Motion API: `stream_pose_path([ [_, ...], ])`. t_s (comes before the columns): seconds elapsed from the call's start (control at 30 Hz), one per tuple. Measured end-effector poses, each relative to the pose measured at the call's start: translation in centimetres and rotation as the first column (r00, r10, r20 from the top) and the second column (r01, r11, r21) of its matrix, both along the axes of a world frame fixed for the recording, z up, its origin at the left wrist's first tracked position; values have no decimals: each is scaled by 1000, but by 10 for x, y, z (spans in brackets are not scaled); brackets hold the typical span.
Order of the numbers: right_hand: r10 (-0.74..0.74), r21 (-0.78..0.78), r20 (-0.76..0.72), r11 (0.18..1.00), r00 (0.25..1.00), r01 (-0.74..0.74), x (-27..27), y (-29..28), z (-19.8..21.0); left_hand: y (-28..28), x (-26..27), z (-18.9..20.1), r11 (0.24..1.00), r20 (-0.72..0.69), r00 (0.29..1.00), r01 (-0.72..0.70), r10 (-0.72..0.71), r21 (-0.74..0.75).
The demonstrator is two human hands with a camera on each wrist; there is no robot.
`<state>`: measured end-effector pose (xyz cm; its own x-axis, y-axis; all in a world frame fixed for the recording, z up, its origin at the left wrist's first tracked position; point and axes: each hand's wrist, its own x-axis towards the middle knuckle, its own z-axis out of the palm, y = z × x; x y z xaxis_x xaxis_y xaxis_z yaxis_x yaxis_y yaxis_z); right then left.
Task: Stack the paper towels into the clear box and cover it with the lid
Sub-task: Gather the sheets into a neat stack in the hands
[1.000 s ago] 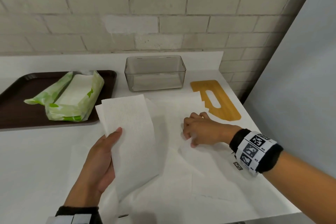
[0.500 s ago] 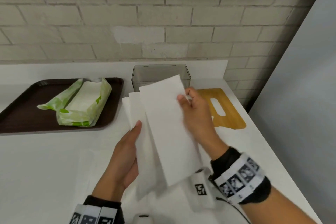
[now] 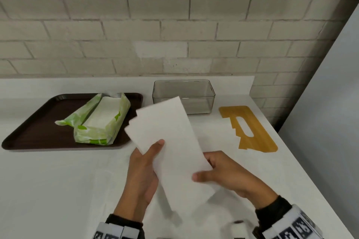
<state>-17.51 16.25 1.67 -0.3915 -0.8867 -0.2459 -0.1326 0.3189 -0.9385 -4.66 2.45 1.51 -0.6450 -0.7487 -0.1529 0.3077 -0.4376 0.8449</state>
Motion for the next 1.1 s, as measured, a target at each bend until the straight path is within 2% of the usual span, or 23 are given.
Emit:
stream_pose_path([
  [0.07, -60, 17, -120, 998, 991, 63, -9, 9, 0, -15, 6, -3, 995, -28, 996, -89, 88, -41],
  [0.13, -211, -71, -131, 976, 969, 204, -21, 17, 4, -29, 14, -5, 985, -10, 993, -118, 118, -130],
  [0.23, -455, -277, 6, 855, 891, 438, -32, 22, 9, -37, 22, -10, 947, 127, 986, -60, 105, -316],
  [0.3, -500, -361, 126, 781, 857, 509, -30, 21, 5, -35, 21, -16, 926, 206, 976, 10, 73, -377],
  [0.47, -492, -370, 267, 742, 829, 559, -22, 15, -15, -24, 14, -33, 930, 288, 957, 65, 45, -361],
  [0.57, -538, -299, 222, 756, 813, 582, -24, 17, -27, -22, 10, -40, 923, 341, 938, 76, 61, -377],
  [0.73, -575, -198, 263, 754, 775, 627, -30, 21, -42, -19, 4, -41, 934, 364, 929, 71, 66, -350],
  [0.83, -535, -123, 242, 810, 809, 573, -29, 21, -48, -21, 2, -46, 930, 413, 911, 136, 18, -340],
  [0.97, -563, -98, 164, 808, 810, 582, -32, 21, -50, -25, -2, -47, 920, 431, 902, 156, 15, -358],
  [1.03, -535, -74, 112, 836, 837, 544, -29, 18, -50, -21, -7, -46, 900, 459, 888, 221, -27, -375],
  [1.1, -526, -63, 91, 844, 845, 532, -27, 16, -47, -20, -9, -47, 907, 473, 881, 210, -13, -366],
])
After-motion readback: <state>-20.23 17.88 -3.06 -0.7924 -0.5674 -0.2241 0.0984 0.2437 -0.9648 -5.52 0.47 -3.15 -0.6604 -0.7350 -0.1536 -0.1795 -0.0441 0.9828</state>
